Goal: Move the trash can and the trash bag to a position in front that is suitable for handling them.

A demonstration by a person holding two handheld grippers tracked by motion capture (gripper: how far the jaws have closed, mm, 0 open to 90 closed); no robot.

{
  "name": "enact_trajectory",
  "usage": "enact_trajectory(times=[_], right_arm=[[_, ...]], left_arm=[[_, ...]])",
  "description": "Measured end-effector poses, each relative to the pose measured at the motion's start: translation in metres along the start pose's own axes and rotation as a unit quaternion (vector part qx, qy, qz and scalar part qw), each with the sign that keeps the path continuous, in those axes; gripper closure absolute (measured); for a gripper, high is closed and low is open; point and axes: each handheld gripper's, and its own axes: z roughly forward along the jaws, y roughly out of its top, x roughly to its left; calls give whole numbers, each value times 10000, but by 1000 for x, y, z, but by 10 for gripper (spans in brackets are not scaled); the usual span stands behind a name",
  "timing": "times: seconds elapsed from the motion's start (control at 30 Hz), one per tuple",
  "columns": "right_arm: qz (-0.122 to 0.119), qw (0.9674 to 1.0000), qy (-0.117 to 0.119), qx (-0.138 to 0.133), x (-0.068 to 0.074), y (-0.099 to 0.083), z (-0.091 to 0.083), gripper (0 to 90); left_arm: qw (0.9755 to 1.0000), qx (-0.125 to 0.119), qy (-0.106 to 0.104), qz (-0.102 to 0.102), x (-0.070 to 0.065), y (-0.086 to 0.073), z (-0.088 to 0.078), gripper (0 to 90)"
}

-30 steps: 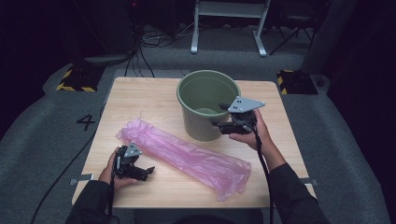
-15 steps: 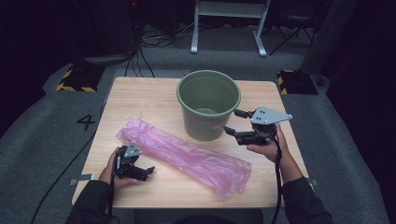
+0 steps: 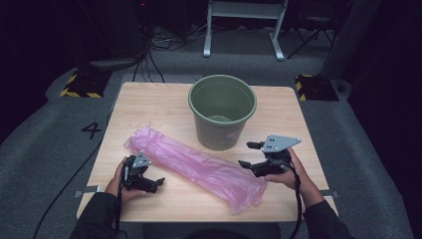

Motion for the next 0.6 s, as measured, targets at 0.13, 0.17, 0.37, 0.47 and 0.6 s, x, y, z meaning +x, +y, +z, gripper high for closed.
enact_trajectory(times=[0.13, 0.17, 0.37, 0.47, 0.6], right_arm=[[113, 9991, 160, 380, 4, -26, 13, 322], [142, 9984, 182, 507, 5, -33, 17, 323], [239, 9958, 290, 830, 8, -61, 29, 342], [199, 9937, 359, 1039, 10, -73, 35, 360], [184, 9923, 319, 1182, 10, -81, 40, 420]], left_arm=[[10000, 1, 1, 2, 0, 0, 0, 1], [10000, 1, -1, 2, 0, 0, 0, 1], [10000, 0, 0, 0, 0, 0, 0, 1], [10000, 0, 1, 0, 0, 0, 0, 1], [10000, 1, 1, 2, 0, 0, 0, 1]])
